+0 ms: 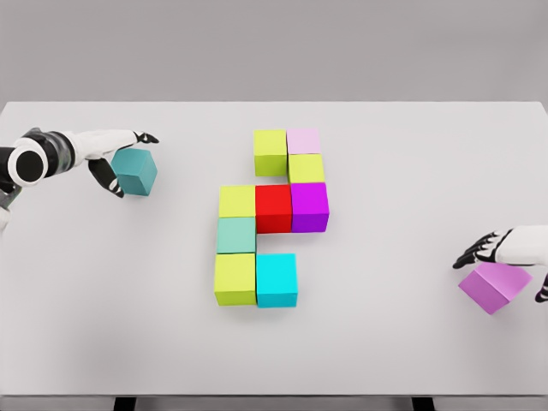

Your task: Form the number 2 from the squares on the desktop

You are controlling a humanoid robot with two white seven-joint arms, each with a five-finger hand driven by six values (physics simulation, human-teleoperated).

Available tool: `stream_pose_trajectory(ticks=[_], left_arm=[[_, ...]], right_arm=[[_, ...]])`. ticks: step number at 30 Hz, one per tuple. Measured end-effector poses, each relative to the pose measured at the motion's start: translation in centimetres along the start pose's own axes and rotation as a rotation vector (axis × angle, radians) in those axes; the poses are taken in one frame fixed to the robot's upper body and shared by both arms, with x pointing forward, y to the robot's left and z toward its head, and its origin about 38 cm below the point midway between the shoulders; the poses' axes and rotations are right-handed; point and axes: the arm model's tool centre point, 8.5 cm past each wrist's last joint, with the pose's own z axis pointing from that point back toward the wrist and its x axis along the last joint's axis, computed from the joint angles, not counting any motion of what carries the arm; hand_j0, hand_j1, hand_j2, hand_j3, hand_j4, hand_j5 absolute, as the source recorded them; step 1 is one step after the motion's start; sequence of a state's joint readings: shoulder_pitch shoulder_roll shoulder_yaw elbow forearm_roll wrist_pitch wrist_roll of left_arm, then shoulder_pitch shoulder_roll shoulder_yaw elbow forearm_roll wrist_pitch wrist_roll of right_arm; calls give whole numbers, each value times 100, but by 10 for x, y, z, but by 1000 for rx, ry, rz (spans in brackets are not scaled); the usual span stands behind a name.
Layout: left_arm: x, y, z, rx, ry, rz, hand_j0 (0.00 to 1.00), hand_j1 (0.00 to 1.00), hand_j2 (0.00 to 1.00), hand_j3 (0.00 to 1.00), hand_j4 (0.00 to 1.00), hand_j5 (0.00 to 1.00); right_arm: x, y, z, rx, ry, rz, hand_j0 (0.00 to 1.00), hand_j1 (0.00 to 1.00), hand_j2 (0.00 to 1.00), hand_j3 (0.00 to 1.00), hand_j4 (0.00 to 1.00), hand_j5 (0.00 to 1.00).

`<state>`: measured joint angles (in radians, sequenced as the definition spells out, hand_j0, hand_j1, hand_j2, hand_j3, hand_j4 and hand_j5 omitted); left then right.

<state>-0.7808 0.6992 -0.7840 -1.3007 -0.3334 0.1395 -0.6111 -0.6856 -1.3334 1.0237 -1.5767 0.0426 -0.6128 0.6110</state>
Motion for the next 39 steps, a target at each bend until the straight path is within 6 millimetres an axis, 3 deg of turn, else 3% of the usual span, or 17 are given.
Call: stream_pose_trajectory(ticks=[7, 9, 11, 15, 23, 26, 32, 39], left_arm=[[-3, -2, -1, -6, 9, 5, 83, 83, 83, 83, 83, 83], [-3, -3, -2, -7, 9, 4, 82, 82, 82, 82, 82, 82], [-3, -4, -2, -12, 10, 1, 81, 81, 81, 81, 81, 81], [-2, -7, -4, -20, 11, -3, 74, 74, 74, 74, 74, 74], [-3, -6, -3, -18, 13, -11, 56, 56, 56, 56, 56, 56], [-2, -1, -2, -11, 13, -10, 50, 50, 50, 50, 50, 50], [0, 8, -3, 4, 30, 11, 48, 48, 48, 48, 48, 48], [7, 18, -8, 22, 69, 67, 48, 48, 48, 48, 48, 48]], right_arm=[[2, 2, -7, 7, -14, -1, 97, 97, 97, 97, 97, 97], [2, 2, -8, 8, -15, -1, 75, 75, 75, 75, 75, 75], [2, 3, -8, 8, -17, -1, 61, 61, 61, 61, 61, 61], [3, 2, -9, 7, -20, -2, 45, 45, 45, 45, 45, 45], [3, -7, -5, -21, -19, 7, 44, 44, 44, 44, 44, 44], [5, -21, -1, -57, -17, 30, 36, 36, 36, 36, 36, 36], [16, -41, -7, -102, -50, 77, 39, 39, 39, 39, 39, 39], [46, -62, -42, -136, -153, 169, 38, 38, 38, 38, 38, 38]])
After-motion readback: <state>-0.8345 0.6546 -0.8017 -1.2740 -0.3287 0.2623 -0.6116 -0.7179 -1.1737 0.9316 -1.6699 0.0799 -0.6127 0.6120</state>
